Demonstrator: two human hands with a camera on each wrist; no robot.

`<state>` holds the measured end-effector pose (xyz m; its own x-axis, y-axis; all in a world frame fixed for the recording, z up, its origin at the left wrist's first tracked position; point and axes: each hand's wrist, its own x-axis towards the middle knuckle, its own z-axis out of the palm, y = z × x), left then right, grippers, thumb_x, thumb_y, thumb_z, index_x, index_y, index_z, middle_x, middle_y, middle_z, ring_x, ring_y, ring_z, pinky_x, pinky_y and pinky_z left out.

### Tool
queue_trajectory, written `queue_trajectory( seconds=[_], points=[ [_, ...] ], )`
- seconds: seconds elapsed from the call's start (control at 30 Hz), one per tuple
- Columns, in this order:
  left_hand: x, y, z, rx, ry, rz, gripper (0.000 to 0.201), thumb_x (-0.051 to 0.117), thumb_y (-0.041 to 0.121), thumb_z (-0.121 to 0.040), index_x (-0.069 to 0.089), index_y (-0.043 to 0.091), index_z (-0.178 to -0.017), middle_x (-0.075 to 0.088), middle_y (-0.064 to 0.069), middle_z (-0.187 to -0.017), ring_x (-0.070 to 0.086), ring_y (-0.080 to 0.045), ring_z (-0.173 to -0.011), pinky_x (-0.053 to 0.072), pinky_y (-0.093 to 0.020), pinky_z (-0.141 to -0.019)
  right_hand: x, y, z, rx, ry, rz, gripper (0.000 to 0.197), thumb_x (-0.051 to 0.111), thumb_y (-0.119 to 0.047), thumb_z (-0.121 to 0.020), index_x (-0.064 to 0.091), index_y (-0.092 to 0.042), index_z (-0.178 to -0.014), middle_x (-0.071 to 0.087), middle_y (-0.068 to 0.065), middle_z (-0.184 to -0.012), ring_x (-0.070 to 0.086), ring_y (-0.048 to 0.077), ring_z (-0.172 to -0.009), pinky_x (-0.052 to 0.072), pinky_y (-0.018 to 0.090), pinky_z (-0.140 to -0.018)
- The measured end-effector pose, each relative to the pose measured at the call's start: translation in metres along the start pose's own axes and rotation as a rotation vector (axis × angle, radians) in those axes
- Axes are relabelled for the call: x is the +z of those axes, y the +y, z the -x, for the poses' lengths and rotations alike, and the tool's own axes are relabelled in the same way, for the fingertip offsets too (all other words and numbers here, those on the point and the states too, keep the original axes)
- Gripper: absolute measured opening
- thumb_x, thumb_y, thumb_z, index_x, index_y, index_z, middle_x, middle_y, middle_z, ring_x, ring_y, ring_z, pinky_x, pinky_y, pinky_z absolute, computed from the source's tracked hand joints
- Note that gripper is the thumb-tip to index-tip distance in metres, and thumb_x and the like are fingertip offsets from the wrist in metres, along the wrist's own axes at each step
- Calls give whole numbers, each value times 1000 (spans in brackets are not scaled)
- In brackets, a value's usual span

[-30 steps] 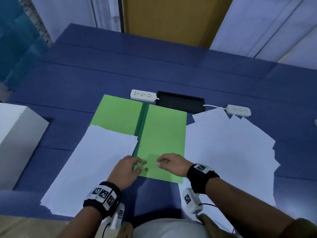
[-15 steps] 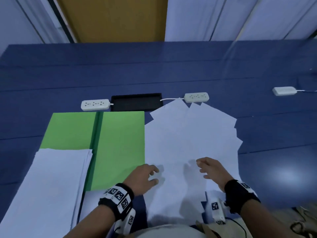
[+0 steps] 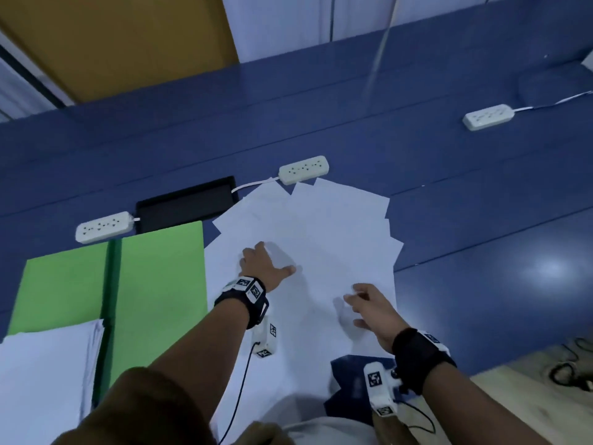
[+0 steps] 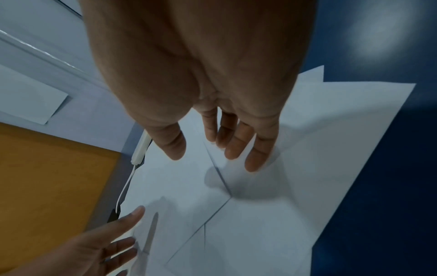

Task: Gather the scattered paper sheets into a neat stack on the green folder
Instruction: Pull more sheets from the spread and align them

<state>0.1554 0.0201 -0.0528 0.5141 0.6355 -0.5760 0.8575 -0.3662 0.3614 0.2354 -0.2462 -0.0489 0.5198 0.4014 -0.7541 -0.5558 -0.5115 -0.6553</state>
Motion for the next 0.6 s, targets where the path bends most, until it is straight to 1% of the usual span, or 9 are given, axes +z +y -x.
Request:
queue_trajectory(
  seconds=[0.13,0.2,0.27,0.3,0.4,0.47,0.53,0.57,0.6],
  points=[
    [1,13,-14,-110,-43,28,110,86,52,-76,19,12,-154,29,-17,-150,52,-40,-129,52,-51,-103,-7,0,-5,18,-16,-43,42,69,-32,-101,52,-24,-138,54,1,-133,59,22,-120,56,44,-103],
    [1,14,-17,-129,-49,58,109,87,49,-77,22,6,-152,38,-17,-154,50,-38,-135,50,-49,-106,-8,0,-7,25,-23,-57,41,69,-31,-101,52,-23,-137,55,2,-129,61,22,-110,55,42,-98],
    [4,14,-20,-148,-53,85,107,86,49,-78,25,3,-152,46,-16,-153,51,-37,-136,49,-48,-107,-9,0,-8,23,-30,-75,41,70,-29,-100,50,-22,-136,56,4,-121,61,22,-95,56,39,-91],
    [4,16,-19,-154,-57,78,104,85,51,-78,29,3,-151,49,-16,-151,52,-36,-135,49,-47,-107,-9,0,-9,23,-30,-77,42,70,-29,-100,50,-22,-136,56,5,-121,60,22,-94,56,40,-91],
    [5,22,-16,-121,-95,55,91,82,62,-73,54,8,-139,60,-13,-141,59,-32,-127,50,-42,-107,-9,2,-11,25,-30,-78,44,71,-30,-99,49,-23,-136,55,7,-128,61,22,-97,56,43,-96],
    [9,20,-15,-133,-146,53,101,78,76,-55,63,12,-131,61,-14,-135,60,-33,-123,52,-45,-105,-9,2,-11,31,-27,-92,44,72,-31,-98,50,-22,-135,54,7,-128,60,22,-101,56,41,-94],
    [11,20,-9,-113,-196,97,113,74,77,-42,63,9,-132,61,-12,-137,60,-32,-123,51,-47,-106,-8,1,-10,42,-18,-105,43,74,-32,-97,52,-22,-133,54,7,-131,60,22,-108,56,40,-94],
    [11,23,-3,-56,-220,158,106,78,71,-49,64,6,-131,64,-12,-136,62,-31,-122,51,-46,-108,-7,1,-9,49,-8,-113,41,74,-33,-97,53,-22,-131,54,6,-132,60,21,-111,57,41,-96],
    [7,30,9,15,-241,209,91,82,60,-63,64,3,-131,64,-12,-137,63,-30,-123,48,-43,-111,-7,1,-9,53,6,-123,40,74,-34,-97,55,-22,-129,55,5,-132,60,21,-113,57,43,-97]
  ],
)
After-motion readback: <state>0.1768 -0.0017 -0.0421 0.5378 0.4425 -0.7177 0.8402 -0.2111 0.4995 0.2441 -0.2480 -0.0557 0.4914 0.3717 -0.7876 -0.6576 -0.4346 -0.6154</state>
